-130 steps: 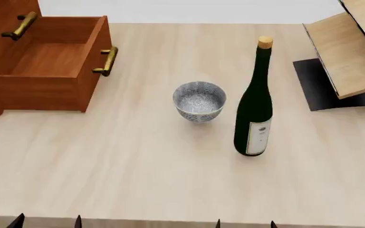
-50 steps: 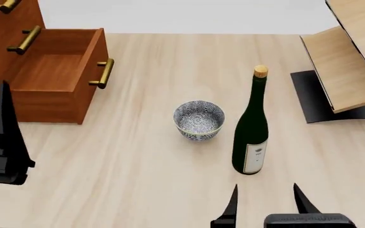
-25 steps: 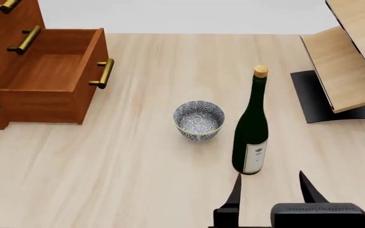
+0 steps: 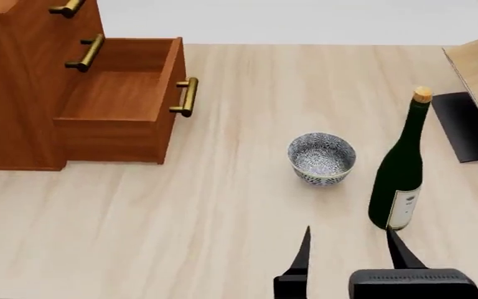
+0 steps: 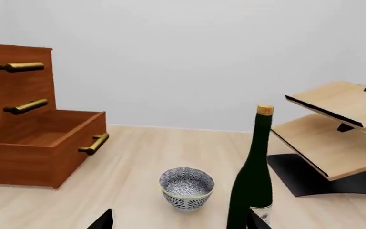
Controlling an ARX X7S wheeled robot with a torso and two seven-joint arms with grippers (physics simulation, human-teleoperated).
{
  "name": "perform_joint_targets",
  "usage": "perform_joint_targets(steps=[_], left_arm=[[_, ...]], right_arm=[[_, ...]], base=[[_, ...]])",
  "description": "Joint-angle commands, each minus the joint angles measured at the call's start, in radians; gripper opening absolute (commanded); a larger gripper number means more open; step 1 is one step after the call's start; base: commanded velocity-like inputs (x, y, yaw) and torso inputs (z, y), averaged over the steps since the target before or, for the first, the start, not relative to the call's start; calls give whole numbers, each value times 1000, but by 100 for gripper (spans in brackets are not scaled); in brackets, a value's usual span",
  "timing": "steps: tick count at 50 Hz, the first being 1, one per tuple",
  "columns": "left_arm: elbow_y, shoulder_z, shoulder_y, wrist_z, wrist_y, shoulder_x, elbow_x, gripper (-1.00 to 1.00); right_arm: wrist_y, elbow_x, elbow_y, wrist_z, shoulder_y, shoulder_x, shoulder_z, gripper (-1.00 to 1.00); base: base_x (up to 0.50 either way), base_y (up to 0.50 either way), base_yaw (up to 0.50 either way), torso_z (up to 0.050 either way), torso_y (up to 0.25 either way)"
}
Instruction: Close the bottom drawer of the cabinet and open the top drawer.
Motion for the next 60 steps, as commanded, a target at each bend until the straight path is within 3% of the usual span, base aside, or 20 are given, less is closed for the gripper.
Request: perform_joint_targets(steps=[1, 46, 60], left_arm=[[9, -5, -13, -12, -9, -5, -11, 100], [1, 32, -27, -40, -9, -19, -28, 100], [-5, 17, -31, -50, -7, -11, -53, 100]], right_arm=[[-9, 8, 0, 3, -10, 4, -3, 100], [-33, 38, 15, 14, -16, 17, -7, 100], [-31, 51, 15, 30, -17, 19, 6, 100]], base=[[0, 473, 0, 0, 0], [0, 496, 0, 0, 0], [0, 10, 0, 0, 0]])
